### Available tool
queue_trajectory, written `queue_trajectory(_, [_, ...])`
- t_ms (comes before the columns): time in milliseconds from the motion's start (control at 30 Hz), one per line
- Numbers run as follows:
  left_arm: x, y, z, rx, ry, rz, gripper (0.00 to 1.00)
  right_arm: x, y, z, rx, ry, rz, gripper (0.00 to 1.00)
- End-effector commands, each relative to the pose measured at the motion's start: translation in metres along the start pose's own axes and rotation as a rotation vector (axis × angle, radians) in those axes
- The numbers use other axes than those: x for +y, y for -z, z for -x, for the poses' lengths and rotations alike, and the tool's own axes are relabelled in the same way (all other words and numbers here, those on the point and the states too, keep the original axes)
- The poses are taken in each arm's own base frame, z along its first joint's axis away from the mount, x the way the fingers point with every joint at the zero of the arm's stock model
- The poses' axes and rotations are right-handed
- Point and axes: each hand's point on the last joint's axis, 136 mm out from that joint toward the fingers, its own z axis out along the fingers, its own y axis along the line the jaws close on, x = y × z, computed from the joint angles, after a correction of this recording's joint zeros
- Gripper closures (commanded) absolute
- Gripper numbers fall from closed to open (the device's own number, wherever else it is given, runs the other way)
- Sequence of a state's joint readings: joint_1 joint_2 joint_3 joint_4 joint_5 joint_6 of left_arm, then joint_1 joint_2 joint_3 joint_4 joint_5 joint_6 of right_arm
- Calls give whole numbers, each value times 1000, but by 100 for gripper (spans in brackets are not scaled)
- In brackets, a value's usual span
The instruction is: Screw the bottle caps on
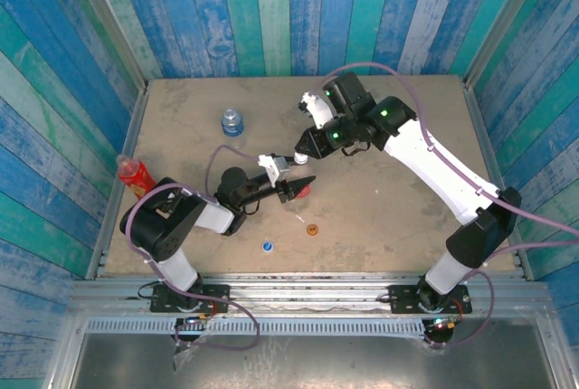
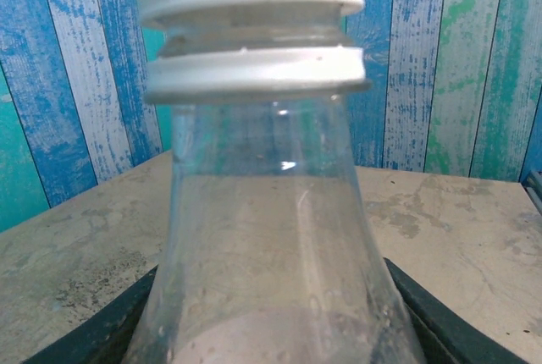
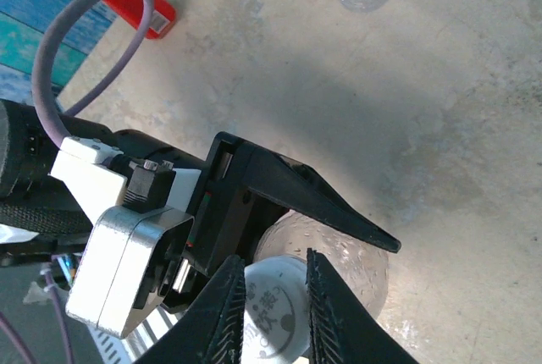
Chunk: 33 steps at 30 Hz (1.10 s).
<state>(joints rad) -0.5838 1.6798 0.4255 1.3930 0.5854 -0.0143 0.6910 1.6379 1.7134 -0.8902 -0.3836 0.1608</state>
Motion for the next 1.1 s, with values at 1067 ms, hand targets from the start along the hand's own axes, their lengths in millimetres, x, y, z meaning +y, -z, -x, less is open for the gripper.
queue_trajectory(1067, [-2, 2, 2, 14, 27, -8, 36, 1, 7, 4, -6, -105, 164, 69])
